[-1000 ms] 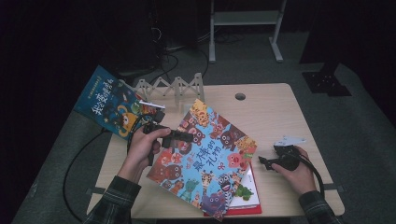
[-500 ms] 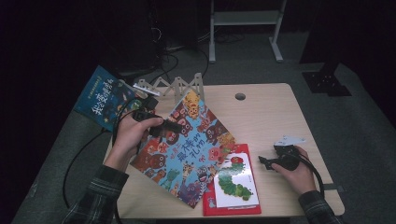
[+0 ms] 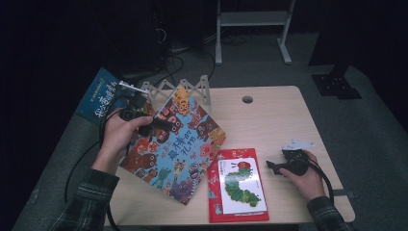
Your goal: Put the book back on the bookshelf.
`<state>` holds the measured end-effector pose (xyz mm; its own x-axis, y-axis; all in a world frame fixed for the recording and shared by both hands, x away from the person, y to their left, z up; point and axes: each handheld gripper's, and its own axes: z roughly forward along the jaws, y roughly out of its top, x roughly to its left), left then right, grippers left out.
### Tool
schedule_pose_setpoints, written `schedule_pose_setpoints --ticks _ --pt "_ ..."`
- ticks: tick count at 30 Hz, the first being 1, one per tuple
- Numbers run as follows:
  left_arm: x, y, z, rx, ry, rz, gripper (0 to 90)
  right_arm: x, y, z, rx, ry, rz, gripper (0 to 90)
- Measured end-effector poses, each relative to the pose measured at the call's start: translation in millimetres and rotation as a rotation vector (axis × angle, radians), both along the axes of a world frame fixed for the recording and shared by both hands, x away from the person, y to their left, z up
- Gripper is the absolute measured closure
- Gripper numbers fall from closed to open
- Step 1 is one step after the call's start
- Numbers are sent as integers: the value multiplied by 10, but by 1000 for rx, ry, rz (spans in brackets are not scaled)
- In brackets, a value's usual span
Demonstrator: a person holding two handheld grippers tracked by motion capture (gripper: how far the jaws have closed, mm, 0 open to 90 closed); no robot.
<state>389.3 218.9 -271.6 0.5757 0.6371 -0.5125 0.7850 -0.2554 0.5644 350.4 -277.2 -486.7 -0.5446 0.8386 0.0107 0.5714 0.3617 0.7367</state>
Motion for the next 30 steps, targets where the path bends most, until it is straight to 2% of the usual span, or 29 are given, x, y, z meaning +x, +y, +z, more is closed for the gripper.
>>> schedule_pose_setpoints --ticks 3,10,19,30 --pt "-7 86 45 -6 -1 21 808 1 2 0 1 0 -2 139" --pt "-35 314 164 10 -26 77 808 2 3 0 1 0 -3 139" --pt "-91 606 272 23 -35 143 808 6 6 0 1 0 -8 139" --pt "-156 1030 372 27 -43 247 808 8 6 1 2 1 -11 139"
